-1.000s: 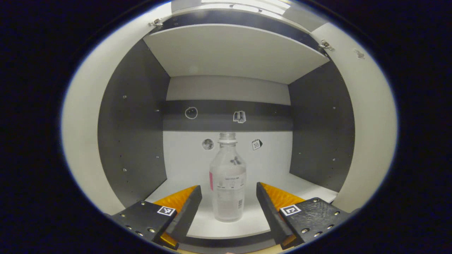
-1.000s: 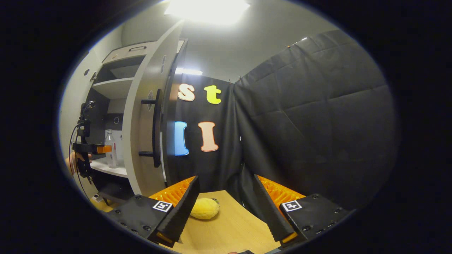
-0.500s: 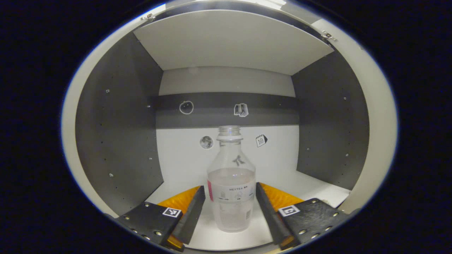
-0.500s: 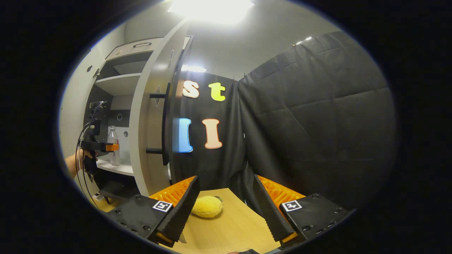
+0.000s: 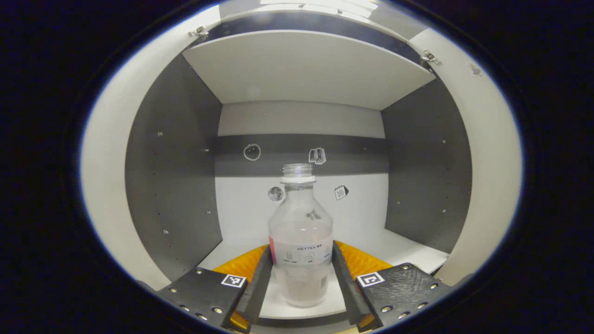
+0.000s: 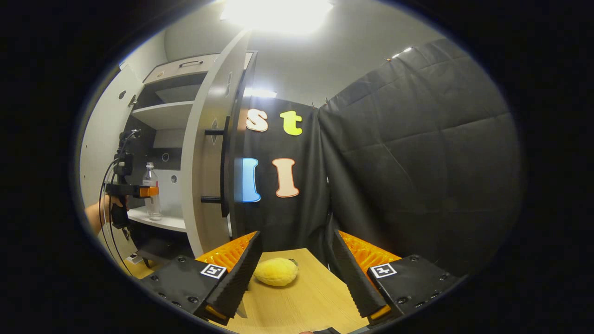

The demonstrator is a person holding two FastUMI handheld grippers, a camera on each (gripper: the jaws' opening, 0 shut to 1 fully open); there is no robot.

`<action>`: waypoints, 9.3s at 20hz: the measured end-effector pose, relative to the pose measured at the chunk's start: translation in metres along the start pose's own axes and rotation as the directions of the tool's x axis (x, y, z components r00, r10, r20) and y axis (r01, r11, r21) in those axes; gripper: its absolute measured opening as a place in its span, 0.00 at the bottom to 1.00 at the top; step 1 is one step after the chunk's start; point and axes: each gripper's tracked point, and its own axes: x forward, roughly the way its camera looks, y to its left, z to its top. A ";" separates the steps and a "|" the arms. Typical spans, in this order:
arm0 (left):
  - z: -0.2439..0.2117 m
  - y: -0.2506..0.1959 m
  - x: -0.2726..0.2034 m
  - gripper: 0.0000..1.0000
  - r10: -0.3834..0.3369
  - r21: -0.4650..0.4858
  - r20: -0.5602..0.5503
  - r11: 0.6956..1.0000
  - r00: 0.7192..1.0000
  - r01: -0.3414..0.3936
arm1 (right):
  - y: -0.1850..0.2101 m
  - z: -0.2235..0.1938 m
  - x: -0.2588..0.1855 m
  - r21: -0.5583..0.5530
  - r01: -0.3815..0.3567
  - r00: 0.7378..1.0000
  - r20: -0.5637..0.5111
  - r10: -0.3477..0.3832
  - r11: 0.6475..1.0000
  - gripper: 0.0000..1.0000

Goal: Grasp the bottle in the cabinet with the left hand and place it on the coaster, then close the right door with the right hand and the left door with the left hand.

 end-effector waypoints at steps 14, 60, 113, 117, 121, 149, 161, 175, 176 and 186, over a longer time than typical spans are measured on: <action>-0.003 -0.023 -0.121 0.71 0.043 -0.003 0.052 0.999 0.998 -0.043 | -0.004 -0.002 -0.028 0.010 -0.154 0.988 -0.001 0.154 0.988 0.96; -0.332 -0.078 -0.325 0.72 0.065 -0.029 -0.241 0.997 0.968 -0.074 | 0.029 -0.047 -0.083 -0.086 -0.329 0.942 -0.096 0.321 0.941 0.96; -0.024 0.202 -0.388 0.90 0.396 -0.003 0.028 0.918 0.918 -0.396 | 0.107 0.085 0.019 0.069 -0.086 0.990 0.120 0.077 0.994 0.94; -0.029 0.219 -0.391 0.91 0.386 -0.009 0.024 0.922 0.922 -0.386 | 0.132 0.085 0.014 0.052 -0.092 0.988 0.128 0.085 0.994 0.94; -0.035 0.235 -0.396 0.96 0.384 -0.014 0.012 0.923 0.923 -0.384 | 0.159 0.085 0.014 0.067 -0.120 0.986 0.127 0.111 0.990 0.94; 0.035 0.297 -0.332 0.91 0.362 -0.044 -0.004 0.931 0.932 -0.362 | 0.197 0.030 -0.006 0.040 -0.227 0.973 0.045 0.225 0.973 0.95; 0.062 0.278 -0.310 0.90 0.416 -0.067 0.040 0.909 0.909 -0.412 | 0.113 0.032 0.000 0.044 -0.144 0.989 0.050 0.141 0.989 0.95; 0.059 0.210 -0.305 0.92 0.413 -0.141 0.030 0.903 0.910 -0.405 | 0.099 0.032 0.021 0.007 -0.234 0.970 0.070 0.233 0.972 0.95; 0.059 0.205 -0.303 0.92 0.408 -0.140 0.030 0.906 0.913 -0.400 | 0.100 0.031 0.021 0.003 -0.239 0.969 0.070 0.238 0.971 0.95; 0.059 0.142 -0.268 0.86 0.312 -0.172 0.030 0.937 0.949 -0.303 | 0.067 0.034 0.017 -0.041 -0.208 0.974 0.080 0.211 0.977 0.95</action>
